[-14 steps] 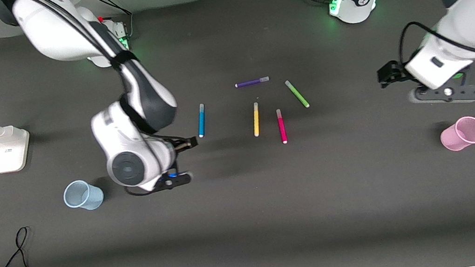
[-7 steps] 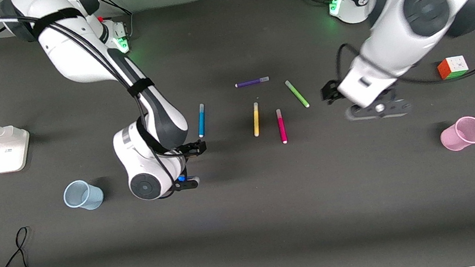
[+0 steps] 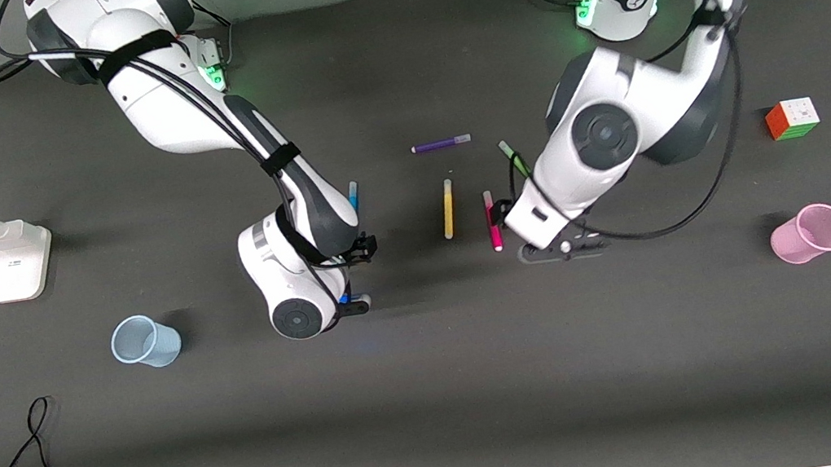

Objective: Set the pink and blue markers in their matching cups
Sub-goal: 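Reach the right gripper to the blue marker while the left gripper reaches the pink marker, then grasp the blue marker with the right gripper while the left gripper grasps the pink marker, then carry the blue marker to the blue cup while the left gripper lifts the pink marker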

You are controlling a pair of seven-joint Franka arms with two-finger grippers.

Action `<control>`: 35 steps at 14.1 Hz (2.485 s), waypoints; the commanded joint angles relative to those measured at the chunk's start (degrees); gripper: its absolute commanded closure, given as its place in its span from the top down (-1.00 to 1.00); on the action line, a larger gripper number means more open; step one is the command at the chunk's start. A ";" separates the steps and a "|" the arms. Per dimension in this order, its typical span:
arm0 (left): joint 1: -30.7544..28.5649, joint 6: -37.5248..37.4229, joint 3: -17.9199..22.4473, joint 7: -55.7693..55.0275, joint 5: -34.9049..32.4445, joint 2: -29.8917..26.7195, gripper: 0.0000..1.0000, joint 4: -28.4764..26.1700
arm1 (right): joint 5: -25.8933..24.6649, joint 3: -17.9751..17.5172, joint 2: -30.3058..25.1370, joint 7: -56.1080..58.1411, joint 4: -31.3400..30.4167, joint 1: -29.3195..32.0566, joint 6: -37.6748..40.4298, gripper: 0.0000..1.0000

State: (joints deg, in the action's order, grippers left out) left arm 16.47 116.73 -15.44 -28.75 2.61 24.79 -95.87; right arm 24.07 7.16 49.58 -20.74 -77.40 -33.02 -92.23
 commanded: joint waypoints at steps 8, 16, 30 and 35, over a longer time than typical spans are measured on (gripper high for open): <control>3.57 19.59 0.68 -2.36 -4.37 4.83 0.98 -14.25 | 4.32 0.40 3.06 -2.29 -1.88 -1.96 -0.76 0.74; 5.24 19.68 0.68 -10.10 -4.37 7.99 0.82 -14.61 | 4.23 0.49 3.59 -3.43 -2.32 -2.49 -0.50 -1.00; 6.56 24.07 0.68 -10.19 -4.46 10.45 -0.26 -14.61 | -3.83 19.27 -12.48 -3.53 -1.18 -2.31 -1.11 -1.00; 6.39 24.07 0.68 -10.01 -8.41 10.45 -1.00 -14.52 | -8.77 29.73 -16.27 -0.88 -3.54 -2.92 -9.26 -1.00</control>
State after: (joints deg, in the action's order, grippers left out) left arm 22.17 140.22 -15.59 -37.51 -3.89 34.59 -110.23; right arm 16.75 34.16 35.10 -22.36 -78.01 -34.62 -97.40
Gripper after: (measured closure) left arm 0.819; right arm 0.828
